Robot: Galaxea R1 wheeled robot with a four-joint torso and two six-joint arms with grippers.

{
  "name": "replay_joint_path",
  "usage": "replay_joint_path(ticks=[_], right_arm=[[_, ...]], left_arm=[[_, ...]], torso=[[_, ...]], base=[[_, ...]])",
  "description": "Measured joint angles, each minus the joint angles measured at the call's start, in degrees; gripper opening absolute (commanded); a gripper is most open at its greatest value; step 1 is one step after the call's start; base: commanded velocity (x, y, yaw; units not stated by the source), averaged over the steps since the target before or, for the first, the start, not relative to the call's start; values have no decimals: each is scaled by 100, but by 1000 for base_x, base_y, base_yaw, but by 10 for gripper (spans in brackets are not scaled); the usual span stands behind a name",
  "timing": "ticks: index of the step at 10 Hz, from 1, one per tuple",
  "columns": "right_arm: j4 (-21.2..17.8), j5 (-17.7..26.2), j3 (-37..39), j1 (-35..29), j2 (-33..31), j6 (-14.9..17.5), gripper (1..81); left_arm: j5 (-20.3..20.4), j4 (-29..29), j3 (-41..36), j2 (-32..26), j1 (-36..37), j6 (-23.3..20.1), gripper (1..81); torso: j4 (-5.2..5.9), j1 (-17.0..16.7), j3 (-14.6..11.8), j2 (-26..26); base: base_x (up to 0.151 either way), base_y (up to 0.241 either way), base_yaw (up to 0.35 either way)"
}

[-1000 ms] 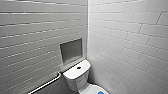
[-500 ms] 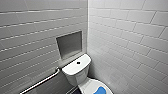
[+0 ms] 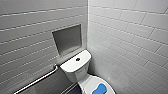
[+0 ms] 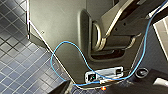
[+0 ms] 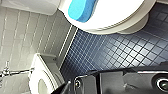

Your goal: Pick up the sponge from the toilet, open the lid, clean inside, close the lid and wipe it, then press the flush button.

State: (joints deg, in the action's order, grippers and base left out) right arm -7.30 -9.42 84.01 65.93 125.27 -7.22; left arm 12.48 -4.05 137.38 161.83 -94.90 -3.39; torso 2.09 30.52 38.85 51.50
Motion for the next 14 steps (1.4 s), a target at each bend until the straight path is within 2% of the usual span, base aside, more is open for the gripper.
replay_joint_path(ticks=[2,4,6,12,14], right_arm=[[-129,41,72,-207,52,-121,811],[-201,55,378,-438,364,-325,811],[-221,146,668,-608,646,-488,811],[-254,350,1172,-1303,1145,-981,811],[-258,408,1241,-1515,1364,-1196,811]], left_arm=[[-20,-2,107,105,-22,-2,811],[-22,4,166,105,-24,0,811],[-9,6,174,138,-30,0,811],[0,-5,182,344,-121,0,811],[2,-11,262,429,-132,-2,811]], torso=[[0,247,18,395],[0,524,24,839],[0,710,179,1154],[0,1490,1340,2380],[0,1718,1572,2730]], base=[[0,0,0],[0,0,0],[0,0,0],[0,0,0],[0,0,0]])
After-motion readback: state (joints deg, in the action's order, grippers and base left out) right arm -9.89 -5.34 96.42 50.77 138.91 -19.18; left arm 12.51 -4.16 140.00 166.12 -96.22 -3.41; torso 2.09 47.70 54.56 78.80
